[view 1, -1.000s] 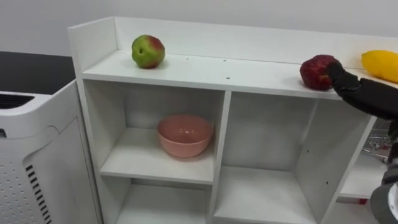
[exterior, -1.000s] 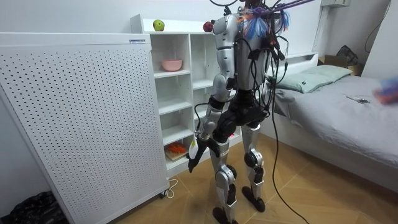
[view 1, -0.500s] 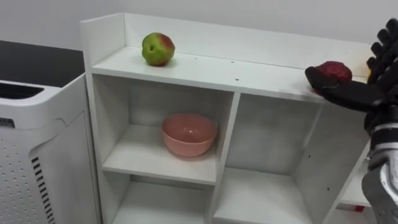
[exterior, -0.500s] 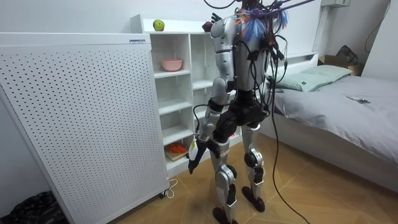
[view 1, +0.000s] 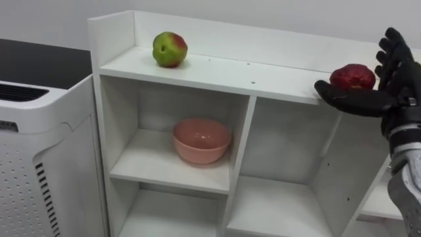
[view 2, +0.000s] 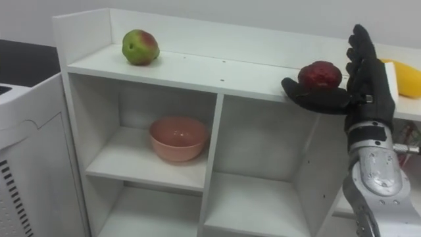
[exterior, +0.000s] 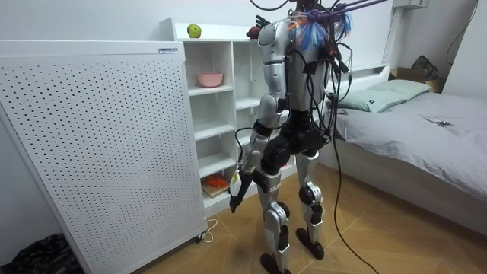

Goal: Arrange fruit in the closet

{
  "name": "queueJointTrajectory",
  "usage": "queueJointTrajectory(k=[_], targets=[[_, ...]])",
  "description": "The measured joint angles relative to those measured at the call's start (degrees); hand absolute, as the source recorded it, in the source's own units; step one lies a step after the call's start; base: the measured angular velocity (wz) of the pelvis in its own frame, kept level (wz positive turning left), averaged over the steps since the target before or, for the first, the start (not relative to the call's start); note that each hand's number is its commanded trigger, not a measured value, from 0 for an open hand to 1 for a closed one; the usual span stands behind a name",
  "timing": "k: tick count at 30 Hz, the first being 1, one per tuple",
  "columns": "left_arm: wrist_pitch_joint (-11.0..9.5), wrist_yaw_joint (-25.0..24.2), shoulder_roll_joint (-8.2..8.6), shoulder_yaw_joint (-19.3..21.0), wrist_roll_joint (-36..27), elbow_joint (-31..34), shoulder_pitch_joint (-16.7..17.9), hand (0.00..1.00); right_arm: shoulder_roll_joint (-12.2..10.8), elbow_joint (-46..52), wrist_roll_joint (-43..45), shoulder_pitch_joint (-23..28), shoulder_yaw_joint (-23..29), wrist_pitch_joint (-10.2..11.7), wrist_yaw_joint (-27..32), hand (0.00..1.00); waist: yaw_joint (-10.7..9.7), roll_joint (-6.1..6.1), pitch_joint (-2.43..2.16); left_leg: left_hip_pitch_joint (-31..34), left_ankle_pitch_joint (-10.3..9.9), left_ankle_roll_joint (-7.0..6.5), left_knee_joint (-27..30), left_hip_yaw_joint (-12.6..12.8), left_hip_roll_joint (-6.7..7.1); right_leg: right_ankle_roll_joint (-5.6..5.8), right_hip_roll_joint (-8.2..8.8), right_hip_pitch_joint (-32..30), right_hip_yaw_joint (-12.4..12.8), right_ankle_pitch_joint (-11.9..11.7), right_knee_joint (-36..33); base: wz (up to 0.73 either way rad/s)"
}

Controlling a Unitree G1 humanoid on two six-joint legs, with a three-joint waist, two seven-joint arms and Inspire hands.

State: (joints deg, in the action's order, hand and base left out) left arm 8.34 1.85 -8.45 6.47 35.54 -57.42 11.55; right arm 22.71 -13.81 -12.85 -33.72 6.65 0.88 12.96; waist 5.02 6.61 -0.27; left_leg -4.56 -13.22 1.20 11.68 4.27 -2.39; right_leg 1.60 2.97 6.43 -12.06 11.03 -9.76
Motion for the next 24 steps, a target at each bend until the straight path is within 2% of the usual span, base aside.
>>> queueJointTrajectory(k=[13,24], targets=[[0.13,0.0,-0.27,-1.08,-0.05,-0.1,0.04,0.0,2.42,-0.98,1.82,0.0,-0.98,-0.15,-1.86,1.0,0.04,0.41,0.31,-0.26,0.0,0.0,0.14,-0.3,0.0,-0.03,0.0,0.47,-0.21,-0.02,0.02,0.0],[0.11,-0.33,-0.46,-1.09,-0.04,-0.39,-0.03,0.0,2.42,-0.74,1.71,0.0,-0.93,0.93,-2.12,1.0,-0.02,0.32,0.48,-0.17,0.0,0.0,0.13,-0.41,0.0,-0.03,0.0,0.51,-0.35,-0.02,0.02,0.0]])
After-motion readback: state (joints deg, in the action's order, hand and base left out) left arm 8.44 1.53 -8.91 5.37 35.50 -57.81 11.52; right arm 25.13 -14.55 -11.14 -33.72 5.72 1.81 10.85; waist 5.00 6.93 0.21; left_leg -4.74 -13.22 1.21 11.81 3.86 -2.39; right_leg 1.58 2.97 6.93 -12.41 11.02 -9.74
